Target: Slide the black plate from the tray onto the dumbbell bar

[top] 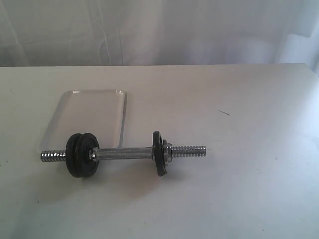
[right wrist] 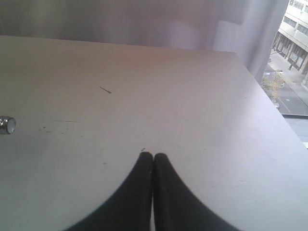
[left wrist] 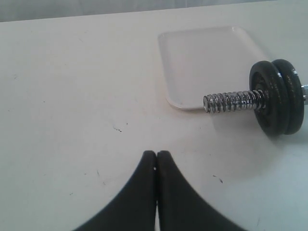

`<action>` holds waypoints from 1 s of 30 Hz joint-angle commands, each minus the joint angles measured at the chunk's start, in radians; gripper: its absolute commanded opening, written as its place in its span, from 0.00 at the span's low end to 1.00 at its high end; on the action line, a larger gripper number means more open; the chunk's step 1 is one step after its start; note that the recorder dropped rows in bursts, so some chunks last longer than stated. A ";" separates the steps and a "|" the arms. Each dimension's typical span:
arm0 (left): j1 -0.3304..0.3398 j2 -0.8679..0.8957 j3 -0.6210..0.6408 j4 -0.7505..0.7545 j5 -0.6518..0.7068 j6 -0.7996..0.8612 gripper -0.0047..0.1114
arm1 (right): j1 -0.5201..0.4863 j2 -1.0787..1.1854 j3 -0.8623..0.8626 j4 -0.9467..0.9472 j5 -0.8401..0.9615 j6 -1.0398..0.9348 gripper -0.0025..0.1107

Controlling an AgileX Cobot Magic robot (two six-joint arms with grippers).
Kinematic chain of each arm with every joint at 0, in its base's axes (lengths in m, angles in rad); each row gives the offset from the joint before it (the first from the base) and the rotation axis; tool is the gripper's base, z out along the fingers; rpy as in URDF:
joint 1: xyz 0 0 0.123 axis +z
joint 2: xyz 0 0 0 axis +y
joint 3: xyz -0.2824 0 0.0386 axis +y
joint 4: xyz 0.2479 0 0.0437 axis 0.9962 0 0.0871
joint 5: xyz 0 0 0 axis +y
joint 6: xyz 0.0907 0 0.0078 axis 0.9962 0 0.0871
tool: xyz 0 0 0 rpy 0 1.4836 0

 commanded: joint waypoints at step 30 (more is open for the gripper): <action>0.003 -0.005 0.003 -0.006 0.004 -0.005 0.04 | 0.002 -0.005 0.005 -0.005 -0.015 -0.011 0.02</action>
